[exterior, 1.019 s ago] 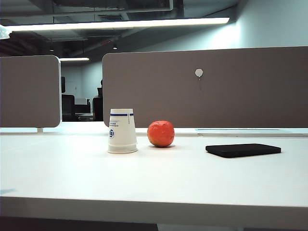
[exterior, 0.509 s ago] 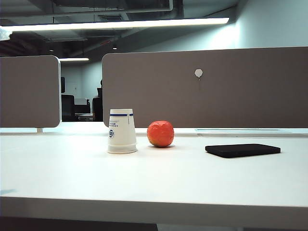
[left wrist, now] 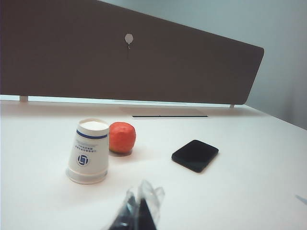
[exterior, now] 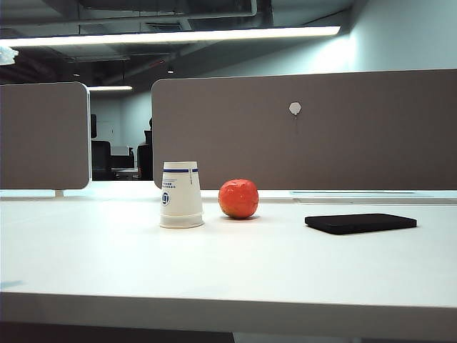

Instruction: Carefully pick up the cup on the right and stack it on top of the cup on the left.

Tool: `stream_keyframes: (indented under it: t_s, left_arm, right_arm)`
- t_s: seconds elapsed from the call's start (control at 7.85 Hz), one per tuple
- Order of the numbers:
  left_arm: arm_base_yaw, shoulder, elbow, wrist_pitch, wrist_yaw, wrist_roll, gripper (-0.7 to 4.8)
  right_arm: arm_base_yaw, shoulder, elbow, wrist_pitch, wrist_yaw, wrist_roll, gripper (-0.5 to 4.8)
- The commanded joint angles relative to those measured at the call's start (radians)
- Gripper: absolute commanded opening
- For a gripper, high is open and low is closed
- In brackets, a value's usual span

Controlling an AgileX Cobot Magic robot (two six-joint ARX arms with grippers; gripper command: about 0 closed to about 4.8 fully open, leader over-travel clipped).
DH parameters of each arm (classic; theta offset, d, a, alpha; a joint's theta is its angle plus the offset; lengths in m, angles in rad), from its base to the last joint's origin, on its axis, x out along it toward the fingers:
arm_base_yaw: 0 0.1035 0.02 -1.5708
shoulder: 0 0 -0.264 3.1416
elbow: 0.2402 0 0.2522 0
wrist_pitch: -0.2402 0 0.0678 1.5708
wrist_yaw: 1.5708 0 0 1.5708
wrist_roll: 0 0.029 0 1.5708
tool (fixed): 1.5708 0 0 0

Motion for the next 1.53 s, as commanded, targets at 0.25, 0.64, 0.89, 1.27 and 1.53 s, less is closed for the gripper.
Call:
stream_keyframes:
  t_s: [0.25, 0.64, 0.89, 1.27, 1.53]
  left_arm:
    - [0.0, 0.0, 0.002, -0.009, 0.0, 0.0, -0.05]
    - [0.0, 0.0, 0.002, -0.032, -0.023, 0.001, -0.05]
    - [0.0, 0.0, 0.002, -0.036, -0.05, 0.001, -0.05]
    - [0.0, 0.0, 0.002, -0.039, -0.097, 0.001, -0.05]
    - [0.0, 0.0, 0.002, -0.039, -0.097, 0.001, -0.05]
  right_arm:
    - [0.0, -0.002, -0.02, 0.006, -0.004, -0.022, -0.06]
    - [0.0, -0.002, -0.019, 0.008, -0.003, -0.022, -0.06]
    - [0.0, -0.002, -0.019, 0.008, -0.003, -0.022, -0.06]
    - [-0.001, -0.002, -0.019, 0.008, -0.003, -0.022, -0.06]
    - [-0.001, -0.002, -0.019, 0.008, -0.003, -0.021, -0.06]
